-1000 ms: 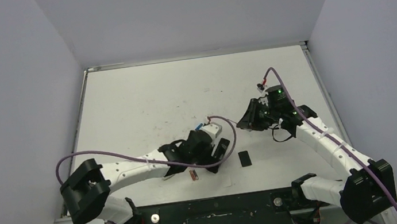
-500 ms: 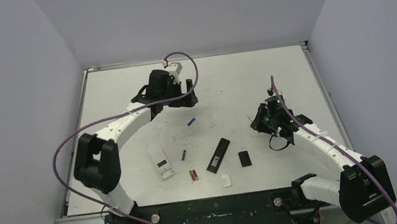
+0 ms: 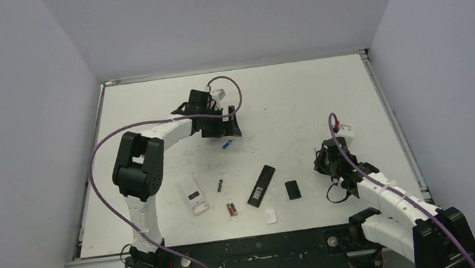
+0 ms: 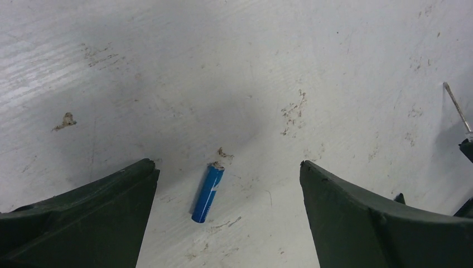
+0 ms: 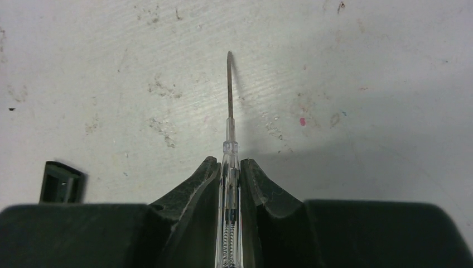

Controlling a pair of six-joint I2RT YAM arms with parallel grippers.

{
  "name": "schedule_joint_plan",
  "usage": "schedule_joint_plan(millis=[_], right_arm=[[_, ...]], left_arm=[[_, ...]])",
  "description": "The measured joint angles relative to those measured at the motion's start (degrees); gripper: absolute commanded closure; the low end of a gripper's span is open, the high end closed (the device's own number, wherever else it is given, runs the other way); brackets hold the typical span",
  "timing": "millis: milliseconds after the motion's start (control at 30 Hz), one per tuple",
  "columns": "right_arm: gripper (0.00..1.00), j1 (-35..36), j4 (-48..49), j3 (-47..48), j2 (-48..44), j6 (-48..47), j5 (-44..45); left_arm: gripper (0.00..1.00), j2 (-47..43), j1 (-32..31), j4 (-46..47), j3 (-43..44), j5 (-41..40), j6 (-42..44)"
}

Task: Unload the batteries from the remote control
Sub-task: Place the screwdriver at the center of the board, then reset both arms

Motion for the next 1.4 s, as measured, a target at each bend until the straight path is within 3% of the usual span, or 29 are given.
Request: schedule_joint_plan(millis=[167, 367, 667, 833, 933, 1000, 1067, 1167, 1233, 1400], right_arm=[[0.89, 0.4, 3.3, -2.7, 1.0, -0.4, 0.9], [0.89, 1.0, 6.2, -0.4, 10.2, 0.2, -0.1], [0.75, 3.8, 6.1, 4.3, 16.7, 2.2, 0.6], [0.49, 6.7, 0.9, 6.6, 16.9, 3.2, 2.1], [0.48, 7.4, -3.4, 8.5, 16.9, 2.6, 2.6], [0.42, 7.4, -6.6, 10.3, 16.9, 1.6, 2.9], [0.31, 7.4, -9.5, 13.0, 16.8, 0.2, 3.3], [0.03, 7.4, -11.9, 17.5, 15.1, -1.9, 3.7], [0.10, 7.3, -12.6, 20.9, 12.9, -3.3, 4.5], [0.10, 7.2, -12.7, 28.5, 7.4, -5.4, 8.3]], left_arm=[[0.01, -0.5, 0.9, 1.2, -1.6, 1.3, -0.9], [0.02, -3.1, 0.7, 0.7, -3.8, 0.9, -1.2], [0.04, -16.6, 0.7, -1.0, -5.3, -1.1, -1.1], [0.04, -24.5, 0.7, -0.9, -7.8, -2.2, -1.6], [0.03, -28.2, 0.7, -1.1, -10.1, -3.5, -2.5], [0.03, -30.6, 0.9, -1.6, -11.4, -4.5, -3.1], [0.03, -33.4, 1.1, -2.8, -12.2, -6.0, -3.7], [0.03, -38.1, 1.5, -4.8, -12.2, -9.5, -4.6], [0.03, -42.0, 1.5, -6.6, -12.2, -13.7, -5.7], [0.04, -52.5, 1.5, -9.7, -12.6, -24.4, -7.7]])
